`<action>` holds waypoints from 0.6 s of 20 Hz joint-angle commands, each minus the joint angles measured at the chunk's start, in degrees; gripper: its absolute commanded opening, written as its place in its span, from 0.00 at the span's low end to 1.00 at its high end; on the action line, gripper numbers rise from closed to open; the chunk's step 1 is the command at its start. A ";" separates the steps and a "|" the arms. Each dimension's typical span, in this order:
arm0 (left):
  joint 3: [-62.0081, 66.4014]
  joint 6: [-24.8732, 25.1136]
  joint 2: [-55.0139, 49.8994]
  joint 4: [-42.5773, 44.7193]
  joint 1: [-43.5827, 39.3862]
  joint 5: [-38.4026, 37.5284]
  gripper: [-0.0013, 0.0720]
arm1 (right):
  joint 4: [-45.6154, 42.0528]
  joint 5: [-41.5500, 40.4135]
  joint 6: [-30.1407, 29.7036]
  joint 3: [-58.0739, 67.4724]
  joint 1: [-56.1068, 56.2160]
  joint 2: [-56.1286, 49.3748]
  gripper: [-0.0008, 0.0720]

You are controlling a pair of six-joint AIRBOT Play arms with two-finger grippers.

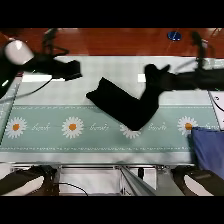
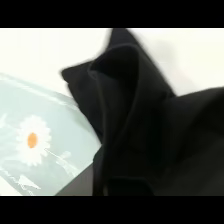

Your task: Fold the shirts.

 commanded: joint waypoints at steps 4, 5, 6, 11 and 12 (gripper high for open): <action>-31.65 -3.80 27.47 -0.63 2.62 9.20 0.04 | 0.33 -3.87 0.00 21.70 14.34 -27.63 0.04; -34.49 -3.78 28.94 -1.60 2.62 9.81 0.04 | 0.48 -4.31 0.17 24.11 15.17 -31.15 0.04; -36.41 -3.78 29.57 -2.75 2.62 9.99 0.04 | 0.94 -4.28 0.50 26.25 15.50 -34.18 0.04; -41.42 -3.61 28.61 -6.95 2.62 14.84 0.04 | 3.58 -4.15 3.98 36.41 17.59 -46.31 0.04; -41.48 -3.58 28.11 -6.95 2.62 15.58 0.04 | 5.20 -4.35 4.07 37.70 17.97 -48.02 0.22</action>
